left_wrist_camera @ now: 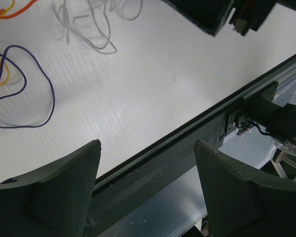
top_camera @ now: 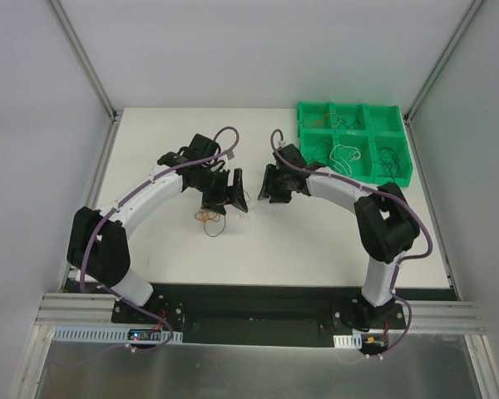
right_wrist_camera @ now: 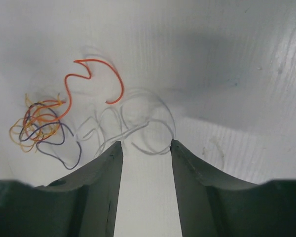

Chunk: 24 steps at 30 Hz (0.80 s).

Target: Untangle the cables

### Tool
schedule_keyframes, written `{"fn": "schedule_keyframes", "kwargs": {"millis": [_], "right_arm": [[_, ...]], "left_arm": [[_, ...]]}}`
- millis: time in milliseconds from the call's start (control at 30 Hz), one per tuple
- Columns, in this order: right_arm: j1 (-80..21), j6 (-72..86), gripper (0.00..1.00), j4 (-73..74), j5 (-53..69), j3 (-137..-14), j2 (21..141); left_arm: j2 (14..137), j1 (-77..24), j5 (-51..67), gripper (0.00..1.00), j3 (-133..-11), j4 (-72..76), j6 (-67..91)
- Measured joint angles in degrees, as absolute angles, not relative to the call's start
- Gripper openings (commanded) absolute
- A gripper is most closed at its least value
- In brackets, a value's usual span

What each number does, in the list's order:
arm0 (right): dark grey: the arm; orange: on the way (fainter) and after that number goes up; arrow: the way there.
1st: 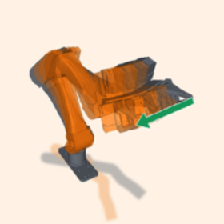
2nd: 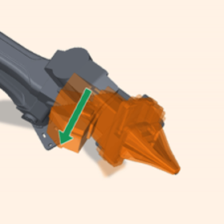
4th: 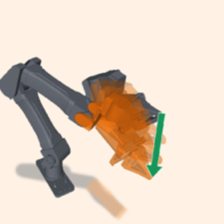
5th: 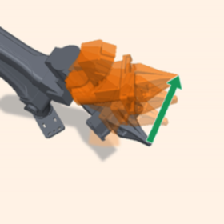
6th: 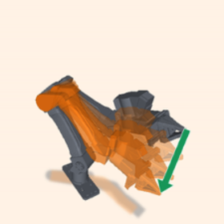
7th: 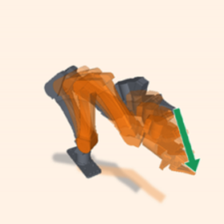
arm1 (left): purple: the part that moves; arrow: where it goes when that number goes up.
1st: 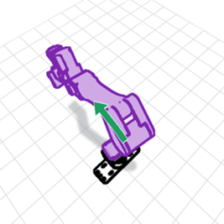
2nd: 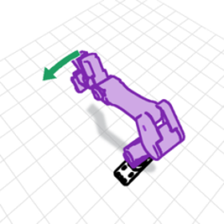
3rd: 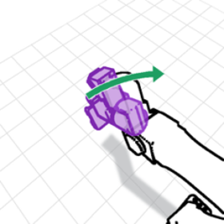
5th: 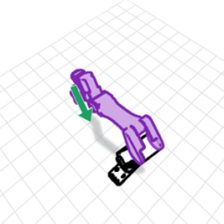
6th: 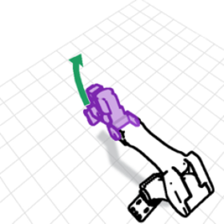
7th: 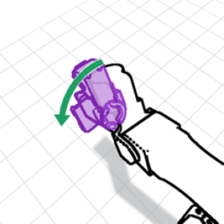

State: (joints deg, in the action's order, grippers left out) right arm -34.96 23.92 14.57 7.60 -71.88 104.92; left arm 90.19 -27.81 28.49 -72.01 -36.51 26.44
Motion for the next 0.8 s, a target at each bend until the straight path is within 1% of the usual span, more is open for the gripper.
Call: {"fn": "schedule_keyframes", "kwargs": {"millis": [33,67,167,267,367,433,467,567,600,800], "right_arm": [[-34.96,24.29,0.34,15.11,7.09,-72.84,106.26],[-34.96,24.64,0.31,15.51,6.68,-73.52,107.46],[-34.96,25.45,0.3,16.36,6.13,-74.46,110.04],[-35.07,25.52,0.32,16.95,6.17,-75.57,112.27],[-35.31,25.47,0.38,17.1,6.15,-76.79,113.93],[-35.53,25.47,0.37,17.19,5.78,-77.36,114.06],[-35.62,25.47,0.32,17.32,5.52,-77.54,114.06],[-35.79,25.12,0.07,17.47,5.15,-77.58,114.06],[-35.79,25.04,0.01,17.54,5.17,-77.58,114.08],[-36.29,21.78,0.0,19.0,5.37,-77.36,112.88]], "left_arm": [[89.47,-27.81,28.49,0.76,-71.42,-36.51,26.33],[88.75,-27.81,28.49,0.76,-70.89,-36.67,26.26],[86.96,-27.81,28.47,0.76,-70.02,-36.93,25.93],[86.02,-27.81,28.47,0.76,-69.97,-37.23,25.36],[86.04,-27.81,28.49,0.76,-69.97,-37.56,24.21],[86.19,-27.81,28.51,0.76,-70.04,-38.02,23.42],[86.28,-27.81,28.51,0.76,-70.13,-38.2,23.18],[87.11,-27.81,28.73,0.76,-70.91,-38.63,22.63],[87.44,-27.81,28.86,0.76,-71.13,-38.63,22.35],[89.91,-27.81,29.47,0.77,-72.31,-38.96,21.19]]}}
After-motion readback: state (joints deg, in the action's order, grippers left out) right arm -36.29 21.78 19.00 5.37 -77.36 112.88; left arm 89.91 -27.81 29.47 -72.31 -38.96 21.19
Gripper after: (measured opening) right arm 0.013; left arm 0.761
